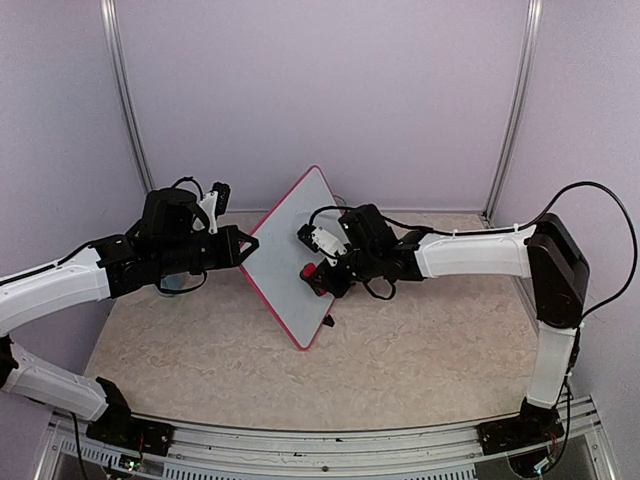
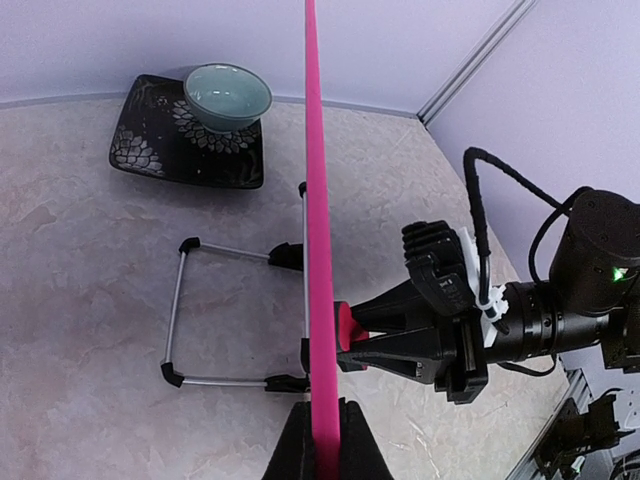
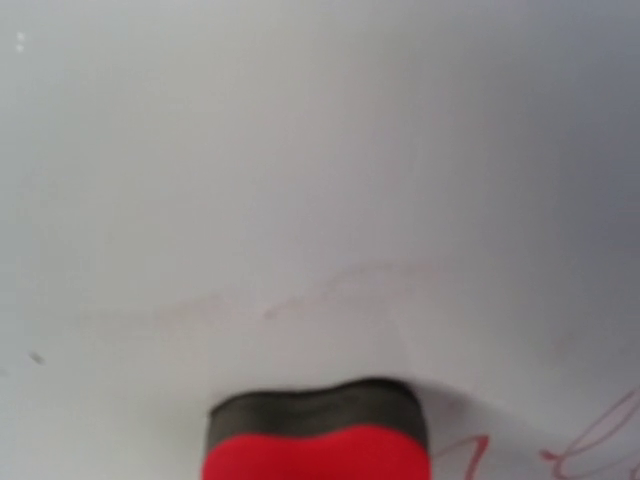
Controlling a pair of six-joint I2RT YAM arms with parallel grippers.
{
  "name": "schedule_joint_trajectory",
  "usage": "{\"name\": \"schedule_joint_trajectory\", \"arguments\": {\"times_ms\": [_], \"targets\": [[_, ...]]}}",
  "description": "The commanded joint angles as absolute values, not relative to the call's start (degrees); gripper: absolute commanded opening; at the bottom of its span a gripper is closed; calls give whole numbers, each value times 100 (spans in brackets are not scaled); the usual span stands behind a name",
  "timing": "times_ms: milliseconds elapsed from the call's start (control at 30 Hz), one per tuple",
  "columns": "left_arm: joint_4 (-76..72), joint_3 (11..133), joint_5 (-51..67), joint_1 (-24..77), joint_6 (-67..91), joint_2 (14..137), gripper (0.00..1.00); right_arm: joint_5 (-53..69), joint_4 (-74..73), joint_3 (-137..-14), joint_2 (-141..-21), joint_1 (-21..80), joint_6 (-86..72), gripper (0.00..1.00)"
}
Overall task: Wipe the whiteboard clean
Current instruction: Erase the whiteboard at the center of the board.
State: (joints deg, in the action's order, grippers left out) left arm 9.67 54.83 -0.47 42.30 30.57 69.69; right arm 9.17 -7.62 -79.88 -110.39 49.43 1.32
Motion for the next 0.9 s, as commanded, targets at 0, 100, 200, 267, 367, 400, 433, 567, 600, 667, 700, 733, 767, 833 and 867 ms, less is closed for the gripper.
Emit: {"name": "schedule_joint_trajectory", "arguments": {"times_ms": [0, 100, 200, 267, 367, 400, 433, 567, 600, 667, 700, 733, 767, 833, 867], "targets": [[1200, 5345, 686, 4389, 2797, 7077, 0, 1283, 254, -7184, -11227, 5174, -87, 0], [1209, 5325, 686, 4377, 2791, 7058, 0, 1235, 438, -6729, -11324, 5170, -162, 0], [1162, 5299, 715, 4368, 2802, 7063, 0, 1213, 512, -6529, -11379, 5162, -201, 0], [1144, 5306, 744, 4368, 2816, 7085, 0, 1209, 477, -6617, -11388, 5160, -183, 0], [1138, 5338, 773, 4368, 2819, 7121, 0, 1131, 266, -6994, -11331, 5153, -53, 0], [1144, 5351, 773, 4370, 2821, 7120, 0, 1097, 185, -7149, -11306, 5152, -8, 0], [1154, 5359, 767, 4373, 2822, 7113, 0, 1064, 104, -7310, -11269, 5146, 36, 0], [1218, 5341, 710, 4375, 2820, 7055, 0, 930, -235, -7977, -11191, 5079, 225, 1], [1228, 5319, 700, 4370, 2817, 7033, 0, 901, -330, -8159, -11179, 5047, 269, 0], [1218, 5279, 686, 4368, 2823, 6991, 0, 866, -447, -8364, -11164, 4974, 330, 1], [1215, 5261, 681, 4368, 2828, 6974, 0, 866, -488, -8435, -11169, 4940, 343, 0], [1218, 5250, 672, 4368, 2828, 6963, 0, 865, -503, -8468, -11166, 4912, 358, 1], [1218, 5241, 668, 4368, 2830, 6955, 0, 867, -506, -8472, -11169, 4891, 372, 1], [1221, 5226, 668, 4360, 2826, 6944, 0, 850, -503, -8407, -11192, 4841, 386, 0], [1217, 5229, 668, 4359, 2826, 6937, 0, 849, -495, -8351, -11216, 4824, 382, 0]]}}
